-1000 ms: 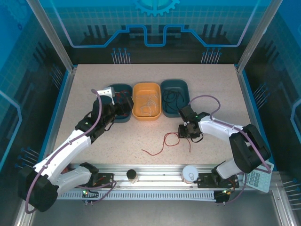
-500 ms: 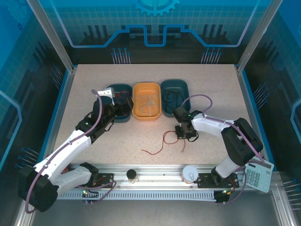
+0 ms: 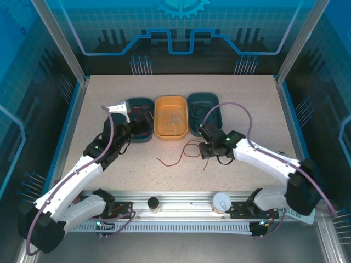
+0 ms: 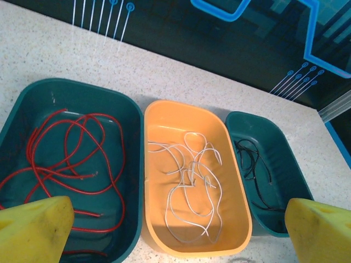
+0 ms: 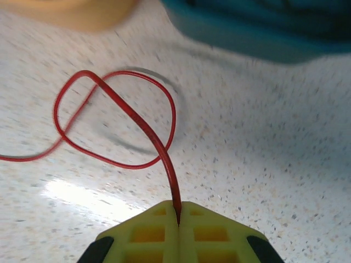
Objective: Untangle the cables
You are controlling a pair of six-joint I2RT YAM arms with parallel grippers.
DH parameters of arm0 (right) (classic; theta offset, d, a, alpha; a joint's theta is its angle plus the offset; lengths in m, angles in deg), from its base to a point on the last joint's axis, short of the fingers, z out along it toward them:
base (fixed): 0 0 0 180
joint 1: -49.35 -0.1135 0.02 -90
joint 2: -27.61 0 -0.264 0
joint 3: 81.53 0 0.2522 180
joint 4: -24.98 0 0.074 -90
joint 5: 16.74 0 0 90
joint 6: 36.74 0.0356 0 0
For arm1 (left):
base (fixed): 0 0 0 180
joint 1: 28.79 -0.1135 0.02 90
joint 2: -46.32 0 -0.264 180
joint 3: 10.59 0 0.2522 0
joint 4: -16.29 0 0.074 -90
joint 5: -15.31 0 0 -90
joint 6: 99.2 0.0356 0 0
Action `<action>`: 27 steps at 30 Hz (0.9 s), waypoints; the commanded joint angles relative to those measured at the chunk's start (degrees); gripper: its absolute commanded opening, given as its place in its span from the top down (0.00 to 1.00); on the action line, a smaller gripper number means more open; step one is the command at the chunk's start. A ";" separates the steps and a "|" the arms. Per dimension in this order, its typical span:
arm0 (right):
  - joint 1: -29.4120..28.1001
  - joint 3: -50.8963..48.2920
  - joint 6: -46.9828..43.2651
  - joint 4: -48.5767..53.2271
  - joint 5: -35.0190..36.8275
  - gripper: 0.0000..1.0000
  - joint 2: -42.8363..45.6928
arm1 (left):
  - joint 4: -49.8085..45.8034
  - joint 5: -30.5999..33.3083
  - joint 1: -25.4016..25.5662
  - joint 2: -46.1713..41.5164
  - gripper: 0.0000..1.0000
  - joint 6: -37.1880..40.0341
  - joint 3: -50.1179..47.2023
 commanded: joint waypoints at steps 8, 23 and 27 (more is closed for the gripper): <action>-0.44 0.79 -5.66 -6.42 -1.68 1.00 18.23 | 0.87 -11.04 0.18 -6.54 0.01 5.11 -2.29; -0.36 1.02 -6.82 -25.07 -5.44 1.00 26.11 | 9.10 -26.87 0.19 -4.55 0.01 4.91 -6.54; -0.40 2.09 -6.21 -27.70 -5.67 1.00 25.91 | 17.05 -33.99 0.18 -4.19 0.05 3.77 -10.11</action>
